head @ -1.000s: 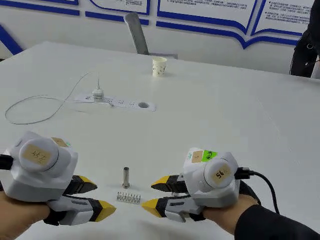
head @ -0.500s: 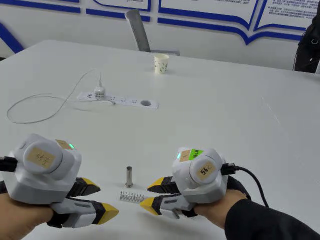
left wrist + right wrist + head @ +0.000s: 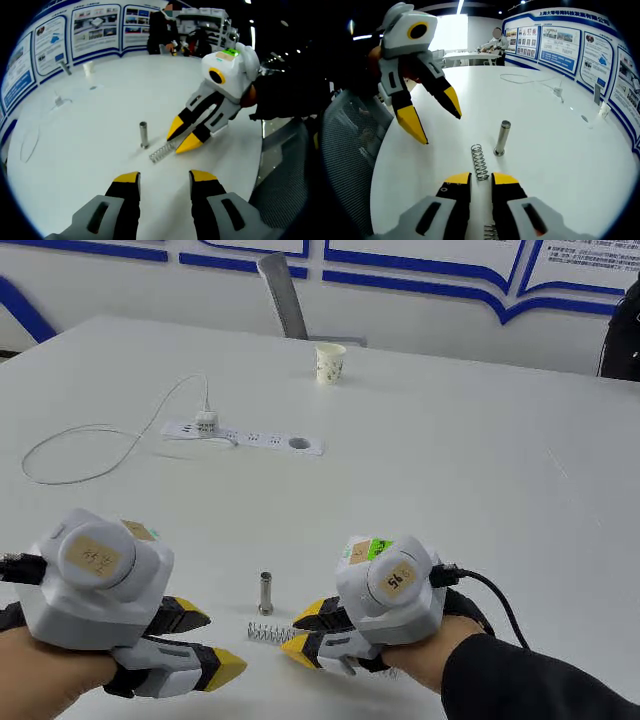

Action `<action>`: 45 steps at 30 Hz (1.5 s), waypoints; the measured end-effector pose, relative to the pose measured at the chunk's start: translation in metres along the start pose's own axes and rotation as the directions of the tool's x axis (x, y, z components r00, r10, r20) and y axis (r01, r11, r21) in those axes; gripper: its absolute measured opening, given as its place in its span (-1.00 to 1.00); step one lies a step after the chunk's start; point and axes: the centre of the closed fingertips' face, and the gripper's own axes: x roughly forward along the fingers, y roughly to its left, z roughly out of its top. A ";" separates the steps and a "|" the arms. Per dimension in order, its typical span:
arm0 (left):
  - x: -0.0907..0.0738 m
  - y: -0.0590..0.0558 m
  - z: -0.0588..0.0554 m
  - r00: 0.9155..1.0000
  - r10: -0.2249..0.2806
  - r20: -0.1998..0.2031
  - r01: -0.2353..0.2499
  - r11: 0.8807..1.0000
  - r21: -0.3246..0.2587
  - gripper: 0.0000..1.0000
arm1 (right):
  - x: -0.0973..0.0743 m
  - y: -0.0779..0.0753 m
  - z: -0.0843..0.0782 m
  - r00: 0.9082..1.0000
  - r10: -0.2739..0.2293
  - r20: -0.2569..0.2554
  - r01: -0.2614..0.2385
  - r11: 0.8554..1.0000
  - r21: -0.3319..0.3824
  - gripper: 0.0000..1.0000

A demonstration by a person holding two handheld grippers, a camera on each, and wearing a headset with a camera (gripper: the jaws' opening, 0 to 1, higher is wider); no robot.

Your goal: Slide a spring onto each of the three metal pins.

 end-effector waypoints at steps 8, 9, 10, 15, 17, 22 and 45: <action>0.000 0.000 -0.001 1.000 0.001 0.000 -0.001 1.000 -0.003 -0.21 | 0.004 0.001 -0.001 1.000 0.008 -0.012 -0.008 1.000 -0.008 -0.70; 0.000 0.000 -0.001 1.000 0.001 0.000 -0.001 1.000 -0.003 -0.21 | 0.005 0.001 -0.002 1.000 0.008 -0.014 -0.008 1.000 -0.009 -0.70; 0.000 0.000 -0.001 1.000 0.001 0.000 -0.001 1.000 -0.003 -0.21 | 0.005 0.001 -0.002 1.000 0.006 -0.013 -0.007 1.000 -0.006 -0.71; -0.001 0.000 -0.002 1.000 0.001 0.001 -0.001 1.000 -0.003 -0.21 | 0.006 0.002 -0.001 1.000 0.011 -0.016 -0.011 1.000 -0.004 -0.75; -0.001 0.000 -0.002 1.000 0.002 0.002 -0.002 1.000 -0.004 -0.21 | 0.006 0.001 -0.001 1.000 0.010 -0.017 -0.010 1.000 -0.011 -0.76; -0.001 -0.002 -0.001 1.000 -0.002 0.004 0.002 1.000 0.001 -0.20 | 0.006 0.002 -0.001 1.000 0.006 -0.026 -0.007 1.000 -0.020 -0.77; -0.003 -0.005 0.000 0.997 -0.047 0.068 0.044 0.998 0.050 -0.22 | -0.020 0.022 0.009 0.998 0.054 -0.029 -0.055 0.997 -0.059 -0.78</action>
